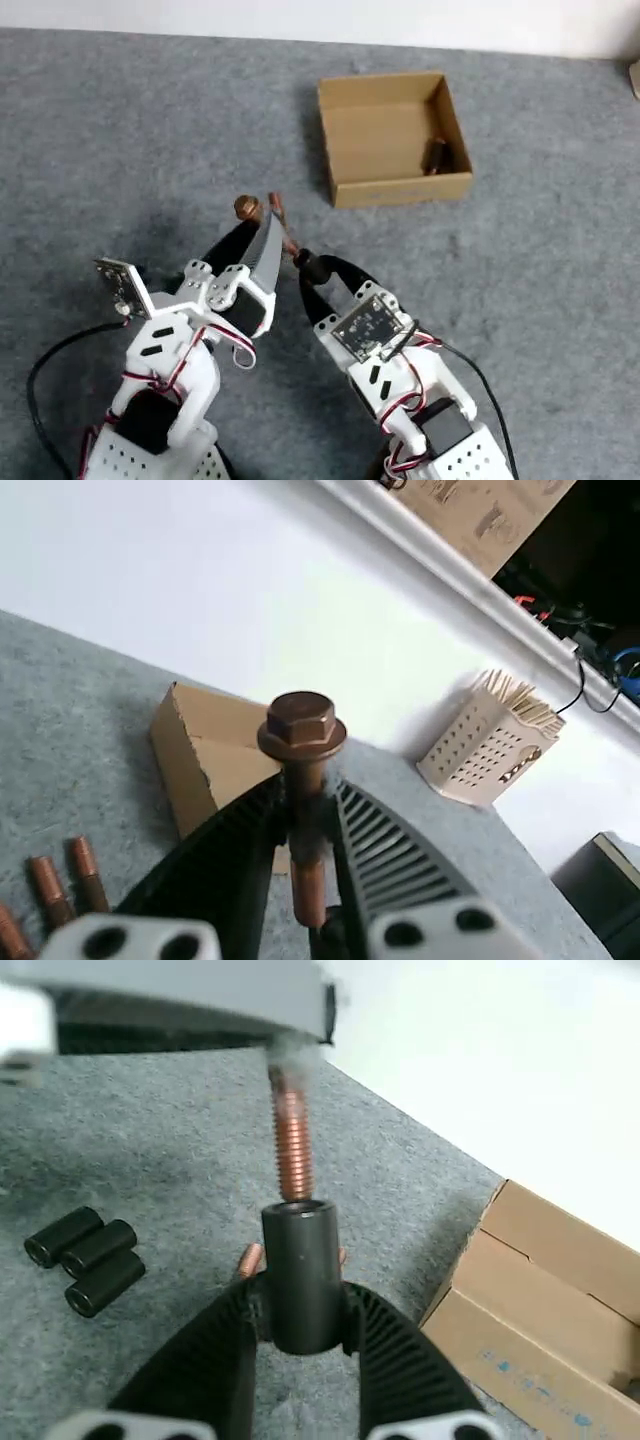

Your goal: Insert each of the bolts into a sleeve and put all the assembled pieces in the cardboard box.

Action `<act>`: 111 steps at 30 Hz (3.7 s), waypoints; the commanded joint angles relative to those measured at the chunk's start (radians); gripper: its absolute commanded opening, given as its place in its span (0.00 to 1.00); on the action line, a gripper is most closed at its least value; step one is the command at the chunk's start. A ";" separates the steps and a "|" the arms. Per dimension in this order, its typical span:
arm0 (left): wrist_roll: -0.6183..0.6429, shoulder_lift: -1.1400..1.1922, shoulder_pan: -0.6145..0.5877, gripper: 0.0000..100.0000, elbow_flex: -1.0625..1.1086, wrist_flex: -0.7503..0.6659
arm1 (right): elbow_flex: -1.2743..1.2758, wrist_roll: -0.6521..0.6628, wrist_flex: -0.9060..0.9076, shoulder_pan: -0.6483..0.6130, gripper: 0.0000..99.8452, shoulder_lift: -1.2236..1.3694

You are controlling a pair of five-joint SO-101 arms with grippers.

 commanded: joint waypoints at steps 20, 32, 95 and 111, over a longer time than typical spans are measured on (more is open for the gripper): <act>0.003 -0.004 0.076 0.00 -0.105 0.144 | -0.008 -0.011 -0.038 -0.005 0.00 -0.016; -0.005 -0.002 0.150 0.00 -0.084 0.327 | -0.010 -0.011 -0.038 -0.002 0.00 -0.016; -0.025 0.001 -0.469 0.01 0.153 -0.025 | -0.213 -0.009 -0.013 0.285 0.00 0.120; -0.061 0.001 -0.466 0.01 0.153 -0.005 | -1.460 -0.005 0.102 0.495 0.00 1.721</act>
